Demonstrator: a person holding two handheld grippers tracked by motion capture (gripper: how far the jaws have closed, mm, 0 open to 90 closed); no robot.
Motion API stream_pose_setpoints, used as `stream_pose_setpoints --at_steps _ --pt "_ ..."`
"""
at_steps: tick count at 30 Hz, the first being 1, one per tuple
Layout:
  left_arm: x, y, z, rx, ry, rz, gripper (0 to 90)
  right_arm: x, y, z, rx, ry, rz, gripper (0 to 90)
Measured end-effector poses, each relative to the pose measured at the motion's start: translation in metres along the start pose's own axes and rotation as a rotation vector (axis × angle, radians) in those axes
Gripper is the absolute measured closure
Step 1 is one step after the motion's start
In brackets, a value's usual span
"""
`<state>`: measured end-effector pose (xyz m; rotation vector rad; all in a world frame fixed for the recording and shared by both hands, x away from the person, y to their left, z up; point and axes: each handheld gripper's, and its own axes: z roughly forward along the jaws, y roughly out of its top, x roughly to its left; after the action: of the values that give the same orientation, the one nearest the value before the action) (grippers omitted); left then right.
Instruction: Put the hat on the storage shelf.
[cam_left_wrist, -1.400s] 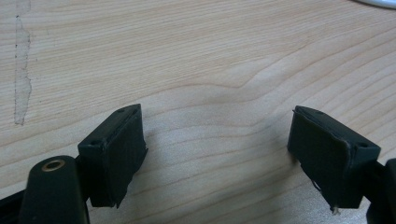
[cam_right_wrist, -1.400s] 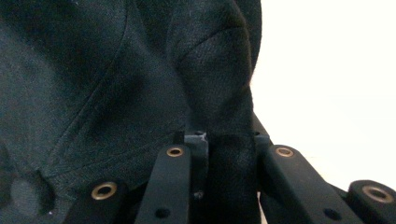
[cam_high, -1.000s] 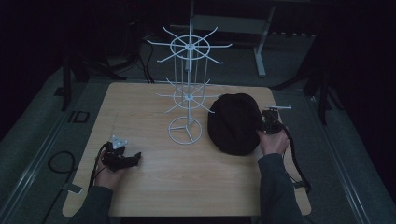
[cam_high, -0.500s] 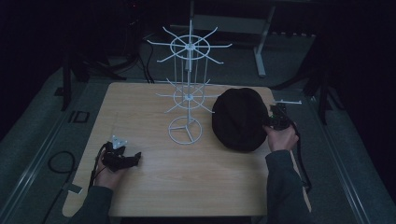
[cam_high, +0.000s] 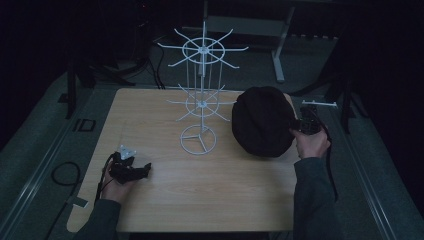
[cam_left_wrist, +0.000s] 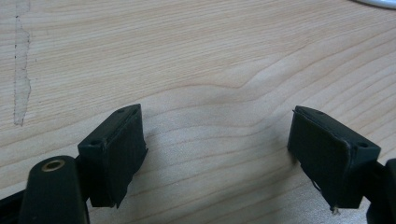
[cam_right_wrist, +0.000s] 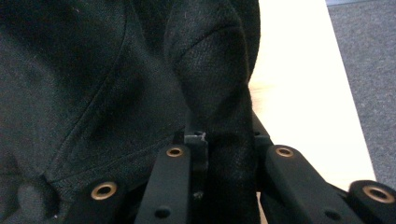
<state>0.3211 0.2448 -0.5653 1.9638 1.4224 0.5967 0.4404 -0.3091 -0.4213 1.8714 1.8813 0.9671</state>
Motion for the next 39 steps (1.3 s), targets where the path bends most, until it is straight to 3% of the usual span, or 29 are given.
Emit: stream_pose_setpoints --at_steps 9,16,22,29,39 --pt "0.000 0.000 0.000 0.000 0.000 0.000 19.3 -0.006 0.010 -0.015 -0.028 0.051 0.007 78.0" --pt "0.000 0.000 0.000 0.000 0.000 -0.001 19.3 -0.008 0.016 -0.023 -0.044 0.060 0.012 77.9" --pt "0.000 0.000 0.000 -0.001 0.000 -0.001 19.3 -0.013 0.019 -0.031 -0.067 0.086 0.041 77.9" --pt "0.000 0.000 0.000 -0.001 0.000 -0.002 19.3 -0.016 0.025 -0.037 -0.098 0.149 0.100 77.9" --pt "0.000 0.000 0.000 -0.001 0.000 -0.002 19.3 -0.011 0.036 -0.048 -0.136 0.177 0.118 77.9"
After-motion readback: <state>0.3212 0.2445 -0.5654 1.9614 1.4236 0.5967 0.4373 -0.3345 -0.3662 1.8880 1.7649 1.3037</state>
